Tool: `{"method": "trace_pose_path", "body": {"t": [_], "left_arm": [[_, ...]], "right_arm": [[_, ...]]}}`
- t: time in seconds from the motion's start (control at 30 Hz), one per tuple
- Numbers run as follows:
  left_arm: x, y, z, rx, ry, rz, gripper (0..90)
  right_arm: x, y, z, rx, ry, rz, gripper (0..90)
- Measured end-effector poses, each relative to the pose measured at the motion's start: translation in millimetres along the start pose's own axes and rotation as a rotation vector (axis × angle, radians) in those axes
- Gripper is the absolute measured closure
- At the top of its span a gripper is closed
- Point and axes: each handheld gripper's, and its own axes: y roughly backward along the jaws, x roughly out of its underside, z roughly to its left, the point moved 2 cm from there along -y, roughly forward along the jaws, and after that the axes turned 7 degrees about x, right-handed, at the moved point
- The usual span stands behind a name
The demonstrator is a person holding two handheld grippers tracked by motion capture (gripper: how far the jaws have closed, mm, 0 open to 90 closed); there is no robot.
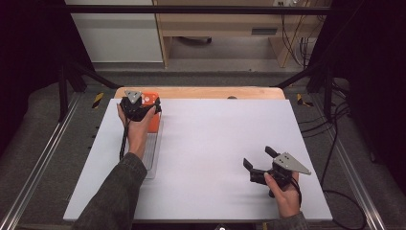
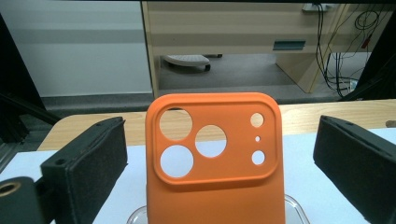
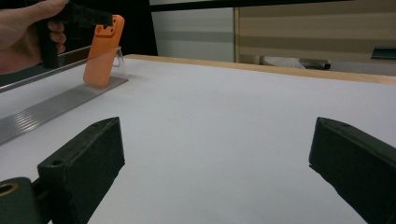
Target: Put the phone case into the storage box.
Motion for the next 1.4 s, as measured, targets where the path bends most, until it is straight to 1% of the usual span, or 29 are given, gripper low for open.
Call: {"method": "trace_pose_path", "body": {"t": [0.13, 0.47, 0.53, 0.73, 1.2, 1.4], "left_arm": [[-2.4, 2.7, -1.3, 0.007, 0.001, -0.007, 2.6], [-7.8, 8.9, -8.4, 0.027, -0.047, -0.020, 2.5], [-8.6, 10.0, -9.7, 0.034, -0.046, -0.022, 2.5], [-11.1, 12.7, -12.4, 0.042, -0.059, -0.036, 2.8], [-11.5, 15.7, -17.4, 0.069, -0.083, -0.053, 2.8], [-11.8, 17.9, -18.8, 0.070, -0.098, -0.057, 3.1]], "right_arm": [[0.0, -0.2, 0.1, 0.000, 0.001, 0.000, 3.4], [0.3, -0.2, 0.4, 0.002, 0.003, 0.003, 3.4], [0.4, -0.2, 0.5, 0.002, 0.003, 0.003, 3.4], [0.6, -0.3, 0.5, 0.002, 0.002, 0.004, 3.4], [0.8, -0.4, 0.1, 0.001, 0.003, 0.003, 3.4], [0.9, -0.3, 0.4, 0.002, 0.004, 0.005, 3.4]]}}
